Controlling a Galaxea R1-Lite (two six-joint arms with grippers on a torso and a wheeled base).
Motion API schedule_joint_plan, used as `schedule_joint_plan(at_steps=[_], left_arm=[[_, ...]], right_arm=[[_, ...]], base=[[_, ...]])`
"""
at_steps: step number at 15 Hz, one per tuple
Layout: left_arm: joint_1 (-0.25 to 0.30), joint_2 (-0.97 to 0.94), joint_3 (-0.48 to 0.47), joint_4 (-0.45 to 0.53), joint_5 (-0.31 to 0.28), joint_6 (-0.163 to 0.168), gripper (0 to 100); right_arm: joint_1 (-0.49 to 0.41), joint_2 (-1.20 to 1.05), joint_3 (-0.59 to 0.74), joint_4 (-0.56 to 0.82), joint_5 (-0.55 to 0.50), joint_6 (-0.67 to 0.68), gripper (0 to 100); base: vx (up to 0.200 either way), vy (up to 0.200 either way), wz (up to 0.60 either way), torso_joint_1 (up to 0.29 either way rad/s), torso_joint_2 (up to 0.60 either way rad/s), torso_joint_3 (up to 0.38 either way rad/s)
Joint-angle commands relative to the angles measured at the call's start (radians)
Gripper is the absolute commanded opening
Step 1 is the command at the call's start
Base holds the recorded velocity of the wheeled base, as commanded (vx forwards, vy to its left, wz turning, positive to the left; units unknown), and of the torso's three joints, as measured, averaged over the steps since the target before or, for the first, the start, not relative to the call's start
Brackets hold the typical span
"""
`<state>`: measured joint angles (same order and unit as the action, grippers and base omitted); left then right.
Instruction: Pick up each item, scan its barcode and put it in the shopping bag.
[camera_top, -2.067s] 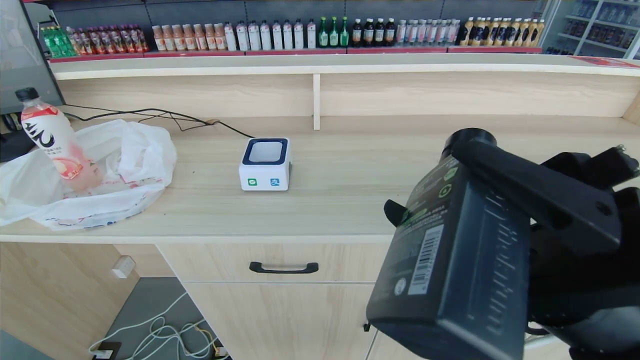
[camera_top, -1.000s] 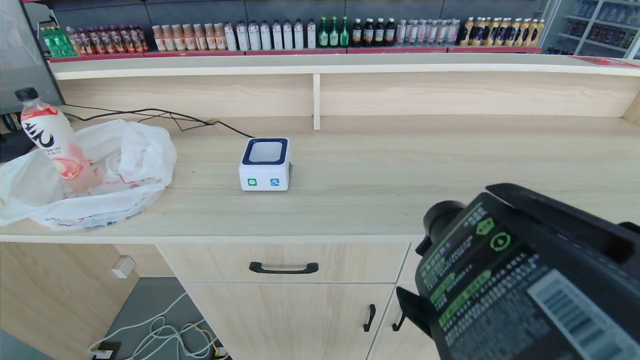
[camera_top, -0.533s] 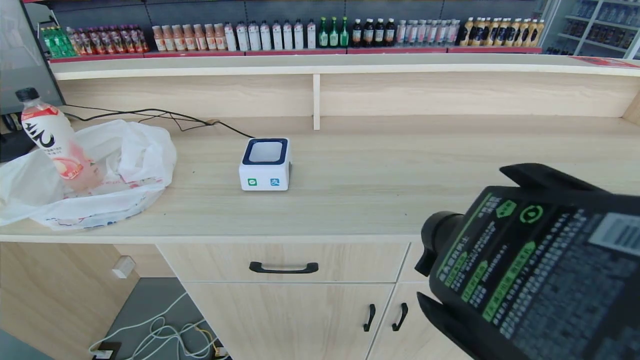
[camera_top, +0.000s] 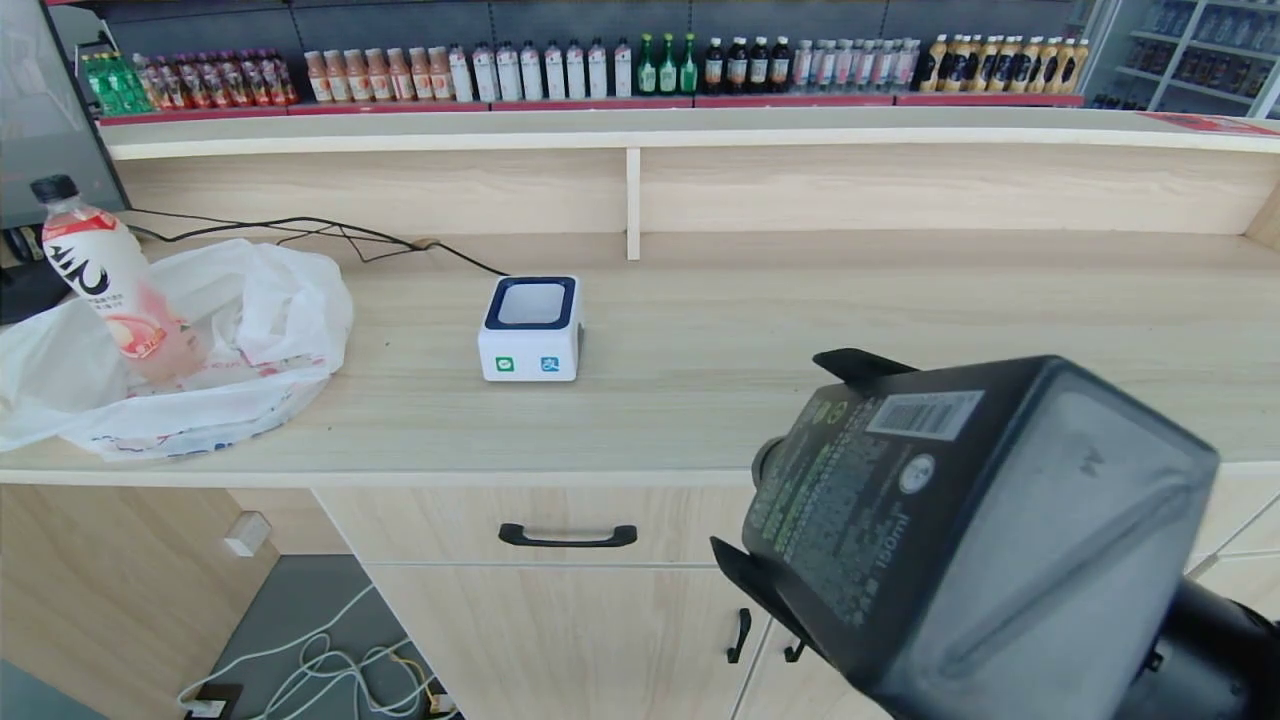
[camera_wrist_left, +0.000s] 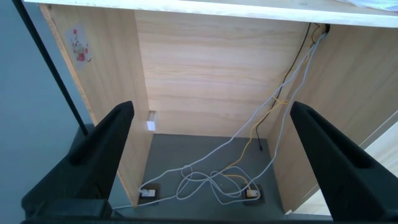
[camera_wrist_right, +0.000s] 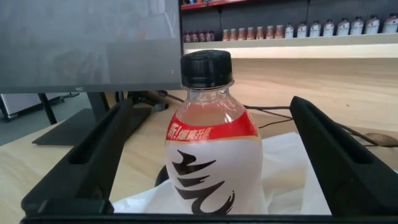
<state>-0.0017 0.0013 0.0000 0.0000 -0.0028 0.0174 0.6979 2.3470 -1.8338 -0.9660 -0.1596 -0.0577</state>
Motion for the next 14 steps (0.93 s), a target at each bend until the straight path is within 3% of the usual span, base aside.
schedule_joint_plan(at_steps=[1, 3, 4, 7, 14], left_arm=[[0.000, 0.000, 0.000, 0.000, 0.000, -0.002, 100], [0.000, 0.000, 0.000, 0.000, 0.000, -0.002, 100], [0.000, 0.000, 0.000, 0.000, 0.000, -0.002, 100], [0.000, 0.000, 0.000, 0.000, 0.000, -0.004, 100], [0.000, 0.000, 0.000, 0.000, 0.000, -0.001, 100]], right_arm=[[0.000, -0.133, 0.165, -0.045, 0.002, -0.002, 100], [0.000, -0.250, 0.390, -0.128, 0.003, -0.001, 100], [0.000, -0.279, 0.443, -0.143, 0.006, -0.001, 100], [-0.001, -0.489, 0.809, -0.241, 0.040, -0.002, 100], [-0.005, -0.597, 1.363, -0.605, 0.045, 0.036, 100]], base=[[0.000, 0.000, 0.00, 0.000, 0.00, 0.000], [0.000, 0.000, 0.00, 0.000, 0.00, 0.000], [0.000, 0.000, 0.00, 0.000, 0.00, 0.000], [0.000, 0.000, 0.00, 0.000, 0.00, 0.000], [0.000, 0.000, 0.00, 0.000, 0.00, 0.000]])
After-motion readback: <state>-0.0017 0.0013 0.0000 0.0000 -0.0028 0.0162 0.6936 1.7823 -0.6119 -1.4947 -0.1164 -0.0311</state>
